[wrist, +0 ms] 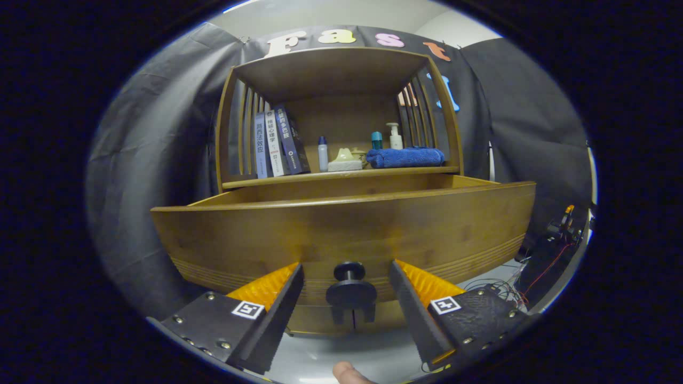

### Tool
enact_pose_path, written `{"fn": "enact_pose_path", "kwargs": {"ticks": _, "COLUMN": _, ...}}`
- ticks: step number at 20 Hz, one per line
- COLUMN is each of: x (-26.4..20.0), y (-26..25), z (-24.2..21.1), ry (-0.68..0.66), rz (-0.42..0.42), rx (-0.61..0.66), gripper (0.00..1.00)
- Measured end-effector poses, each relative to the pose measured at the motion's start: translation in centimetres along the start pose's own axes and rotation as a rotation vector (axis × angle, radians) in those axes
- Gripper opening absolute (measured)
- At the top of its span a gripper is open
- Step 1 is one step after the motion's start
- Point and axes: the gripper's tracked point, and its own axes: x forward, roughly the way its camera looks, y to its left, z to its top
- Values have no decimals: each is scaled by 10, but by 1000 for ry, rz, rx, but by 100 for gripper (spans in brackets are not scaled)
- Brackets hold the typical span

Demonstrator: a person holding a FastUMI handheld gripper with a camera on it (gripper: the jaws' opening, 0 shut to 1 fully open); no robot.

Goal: Pull open the drawer, take out the items inside it, and place them on the countertop above the cabinet.

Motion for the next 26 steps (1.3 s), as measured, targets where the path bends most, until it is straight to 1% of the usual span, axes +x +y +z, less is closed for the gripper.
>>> {"fn": "enact_pose_path", "kwargs": {"ticks": 3, "x": 6, "y": 10, "z": -2, "ry": 24, "rz": 20, "rx": 2, "gripper": 97}}
{"fn": "enact_pose_path", "kwargs": {"ticks": 5, "x": 9, "y": 11, "z": -1, "ry": 29, "rz": 19, "rx": -16, "gripper": 97}}
{"fn": "enact_pose_path", "kwargs": {"ticks": 12, "x": 30, "y": 16, "z": 4, "ry": 40, "rz": 14, "rx": -4, "gripper": 98}}
{"fn": "enact_pose_path", "kwargs": {"ticks": 20, "x": 75, "y": 26, "z": 13, "ry": 7, "rz": -13, "rx": -11, "gripper": 97}}
{"fn": "enact_pose_path", "kwargs": {"ticks": 22, "x": 87, "y": 26, "z": 15, "ry": -7, "rz": -9, "rx": 7, "gripper": 98}}
{"fn": "enact_pose_path", "kwargs": {"ticks": 26, "x": 113, "y": 27, "z": 18, "ry": -33, "rz": -8, "rx": -5, "gripper": 98}}
